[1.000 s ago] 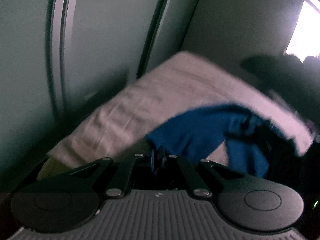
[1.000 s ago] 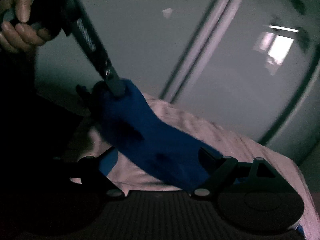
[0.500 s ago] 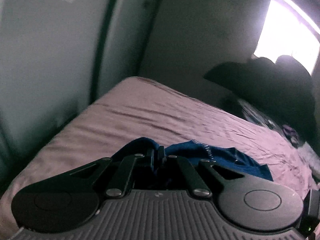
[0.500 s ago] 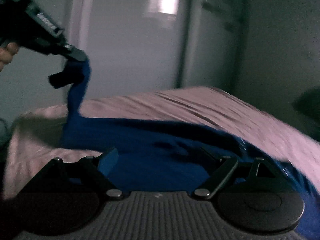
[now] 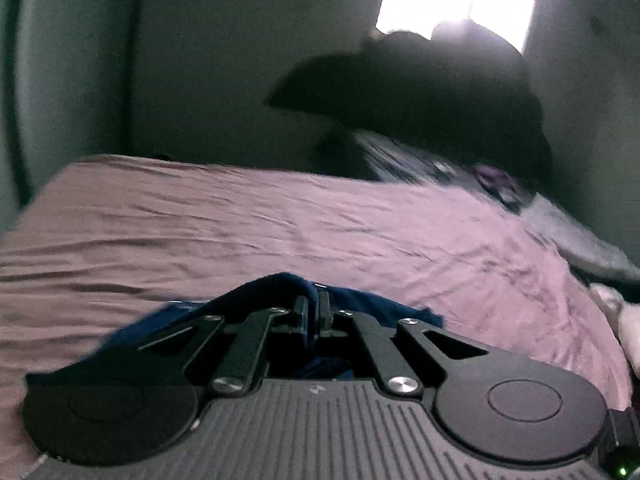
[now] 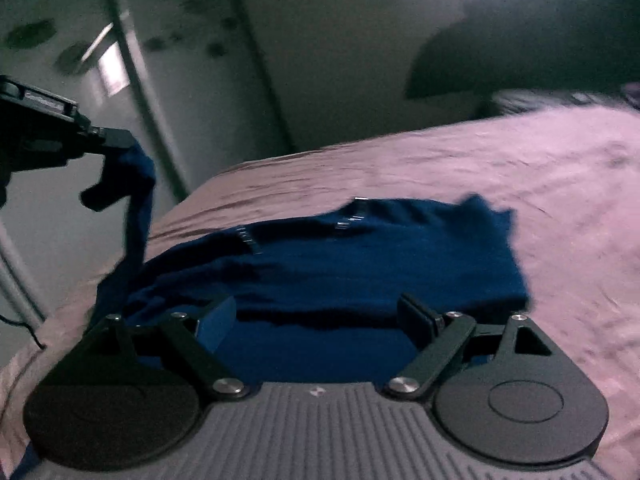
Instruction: Fold small clothes
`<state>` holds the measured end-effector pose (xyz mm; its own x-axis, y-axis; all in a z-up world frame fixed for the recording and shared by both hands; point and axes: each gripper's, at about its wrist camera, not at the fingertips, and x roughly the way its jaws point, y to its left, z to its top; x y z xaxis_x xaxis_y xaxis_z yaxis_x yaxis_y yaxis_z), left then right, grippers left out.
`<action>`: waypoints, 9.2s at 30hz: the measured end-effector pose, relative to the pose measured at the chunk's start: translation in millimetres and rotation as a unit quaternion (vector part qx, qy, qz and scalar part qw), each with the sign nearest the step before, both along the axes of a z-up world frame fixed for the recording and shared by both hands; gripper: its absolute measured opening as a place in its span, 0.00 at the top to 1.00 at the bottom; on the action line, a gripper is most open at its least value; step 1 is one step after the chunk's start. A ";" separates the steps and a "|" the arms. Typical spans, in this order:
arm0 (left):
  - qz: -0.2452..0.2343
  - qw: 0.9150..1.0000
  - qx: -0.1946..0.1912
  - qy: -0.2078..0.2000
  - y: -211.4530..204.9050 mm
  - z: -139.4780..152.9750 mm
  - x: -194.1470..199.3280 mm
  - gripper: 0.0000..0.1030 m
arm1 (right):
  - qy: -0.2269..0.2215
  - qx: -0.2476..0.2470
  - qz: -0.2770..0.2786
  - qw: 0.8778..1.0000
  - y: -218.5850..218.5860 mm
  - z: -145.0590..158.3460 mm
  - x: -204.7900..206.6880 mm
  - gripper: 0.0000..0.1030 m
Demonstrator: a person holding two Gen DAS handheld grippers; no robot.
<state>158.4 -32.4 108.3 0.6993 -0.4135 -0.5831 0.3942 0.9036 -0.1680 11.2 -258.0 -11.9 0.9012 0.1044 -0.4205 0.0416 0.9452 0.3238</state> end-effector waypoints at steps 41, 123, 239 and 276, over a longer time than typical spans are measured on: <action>0.055 0.990 0.086 0.094 116.3 -92.3 161.3 0.34 | 0.025 -0.066 0.068 0.995 -43.3 35.4 173.4 0.14; 0.162 0.985 0.042 0.035 178.6 -114.3 130.3 0.96 | 0.104 -0.110 0.165 0.975 23.0 15.0 222.0 0.08; 0.201 0.972 0.116 -0.041 157.6 -146.7 -222.3 0.09 | 0.063 0.009 0.057 0.996 89.7 -33.6 -83.5 0.01; 0.043 0.993 0.095 0.046 173.8 -126.7 -271.3 0.10 | 0.138 -0.120 0.103 0.978 76.8 -17.1 -165.6 0.01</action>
<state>-112.8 141.4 -18.4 0.6673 -0.2310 -0.7080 0.3053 0.9520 -0.0229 -154.4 -181.1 -28.9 0.7210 0.1393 -0.6788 -0.1029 0.9902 0.0940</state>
